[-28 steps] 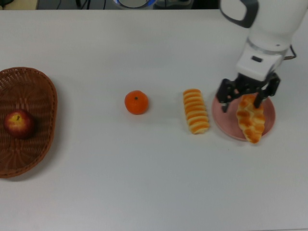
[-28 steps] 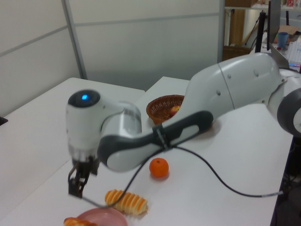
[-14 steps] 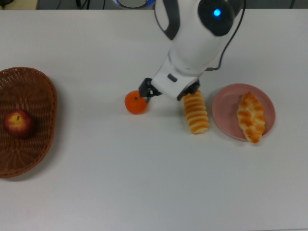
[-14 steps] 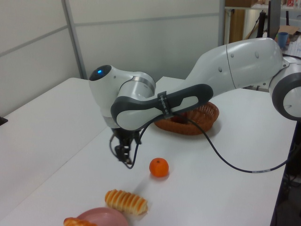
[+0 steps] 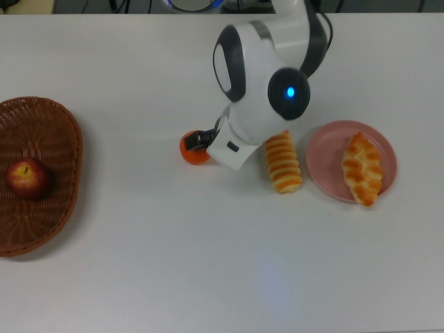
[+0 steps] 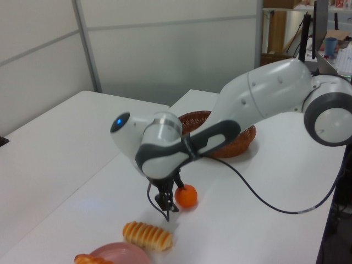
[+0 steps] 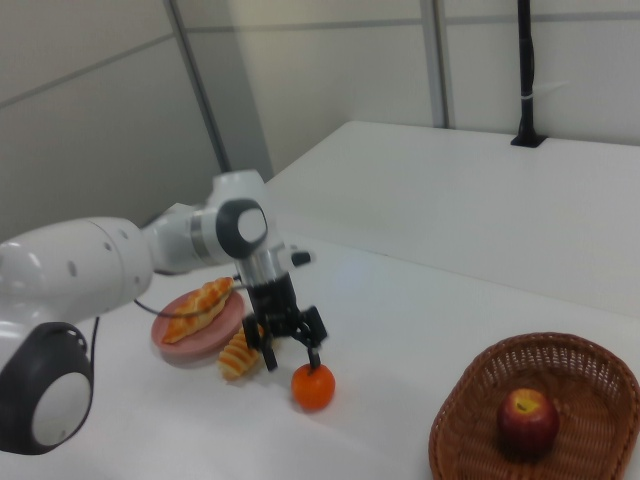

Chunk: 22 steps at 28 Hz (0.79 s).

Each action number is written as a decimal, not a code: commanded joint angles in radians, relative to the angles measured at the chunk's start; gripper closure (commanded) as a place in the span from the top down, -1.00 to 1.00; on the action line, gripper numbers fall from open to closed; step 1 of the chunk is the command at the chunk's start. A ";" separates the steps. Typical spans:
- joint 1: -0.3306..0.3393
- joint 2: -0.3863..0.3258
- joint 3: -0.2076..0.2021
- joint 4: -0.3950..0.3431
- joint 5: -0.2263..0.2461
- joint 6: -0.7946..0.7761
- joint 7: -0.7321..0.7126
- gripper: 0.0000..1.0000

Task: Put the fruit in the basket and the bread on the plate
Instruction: 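Move the gripper to the orange mandarin and grasp it, then carry the mandarin into the basket beside the apple and release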

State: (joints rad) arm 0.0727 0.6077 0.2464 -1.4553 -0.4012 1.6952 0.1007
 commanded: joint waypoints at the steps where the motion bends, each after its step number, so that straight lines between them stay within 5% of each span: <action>1: 0.010 0.000 -0.025 -0.034 -0.027 -0.006 -0.026 1.00; 9: 0.012 0.000 -0.068 -0.034 -0.030 -0.008 -0.053 1.00; 20: -0.007 -0.006 -0.078 -0.034 -0.031 -0.016 -0.081 1.00; 22: -0.007 -0.006 -0.081 -0.034 -0.031 -0.014 -0.081 0.68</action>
State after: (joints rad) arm 0.0651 0.6236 0.1740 -1.4651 -0.4257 1.6951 0.0456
